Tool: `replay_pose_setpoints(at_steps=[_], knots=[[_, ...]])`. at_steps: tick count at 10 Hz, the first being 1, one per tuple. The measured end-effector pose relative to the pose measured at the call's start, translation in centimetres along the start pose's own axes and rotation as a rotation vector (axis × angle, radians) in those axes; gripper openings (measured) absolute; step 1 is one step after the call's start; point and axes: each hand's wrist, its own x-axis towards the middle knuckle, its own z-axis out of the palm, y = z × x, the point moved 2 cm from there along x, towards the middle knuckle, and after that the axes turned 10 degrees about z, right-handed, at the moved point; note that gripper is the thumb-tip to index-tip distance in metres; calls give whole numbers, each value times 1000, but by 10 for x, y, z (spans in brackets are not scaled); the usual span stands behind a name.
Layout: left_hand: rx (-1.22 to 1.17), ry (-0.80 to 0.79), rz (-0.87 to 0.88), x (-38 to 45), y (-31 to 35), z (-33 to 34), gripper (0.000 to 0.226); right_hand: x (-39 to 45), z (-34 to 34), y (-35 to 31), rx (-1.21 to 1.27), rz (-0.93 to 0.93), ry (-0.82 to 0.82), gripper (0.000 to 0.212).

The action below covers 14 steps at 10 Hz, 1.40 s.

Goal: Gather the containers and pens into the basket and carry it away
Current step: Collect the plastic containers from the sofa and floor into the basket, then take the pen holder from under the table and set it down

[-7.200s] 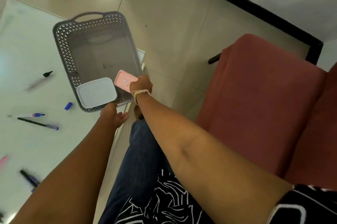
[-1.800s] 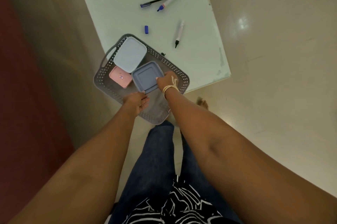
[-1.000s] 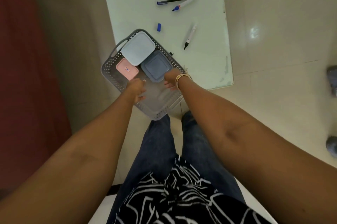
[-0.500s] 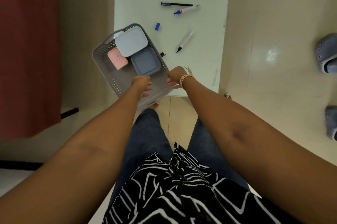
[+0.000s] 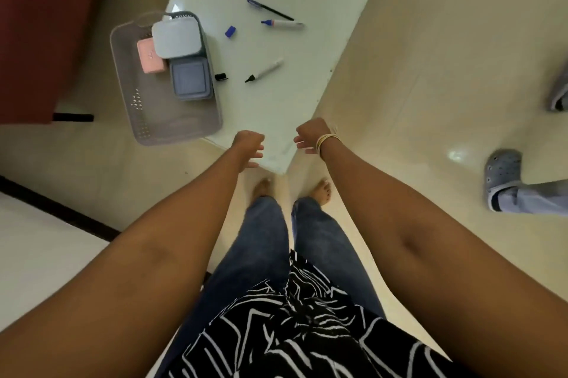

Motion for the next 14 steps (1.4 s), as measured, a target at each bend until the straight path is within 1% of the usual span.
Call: replay_pose_setpoints(at_steps=[1,2,3,4,5,6,7,8,9,10,11,12,13,14], knots=[[33,-36,29,-2,29,37,30,3,-52,-7,-29,-63,77,32],[73,-38,41,4,52,57,29,11,-85,-21,-17,-87,105,33],[69,8,68,24,101,81,15,19,-130,-57,-60,-116,102,26],[81,38,58,43,133,96,12,27,-159,-90,-132,-163,82,13],[113,49,71,79,210,130,21,49,-219,-155,-176,-209,75,13],[139,32,34,99,248,151,32,58,-261,-195,-160,-184,92,8],[167,4,91,125,333,185,25,65,-318,-243,-159,-147,115,11],[155,-5,151,130,375,203,20,71,-353,-277,-177,-141,118,10],[176,34,203,154,439,229,16,83,-397,-322,-263,-151,113,6],[207,109,181,175,459,244,10,93,-423,-349,-338,-158,98,11],[179,260,128,200,485,270,37,109,-457,-380,-488,-180,52,6],[122,365,87,213,501,295,42,123,-484,-396,-587,-175,15,6],[4,442,50,240,518,340,42,158,-527,-409,-620,-118,9,10],[-7,454,53,257,522,370,44,183,-551,-412,-545,-34,36,19]])
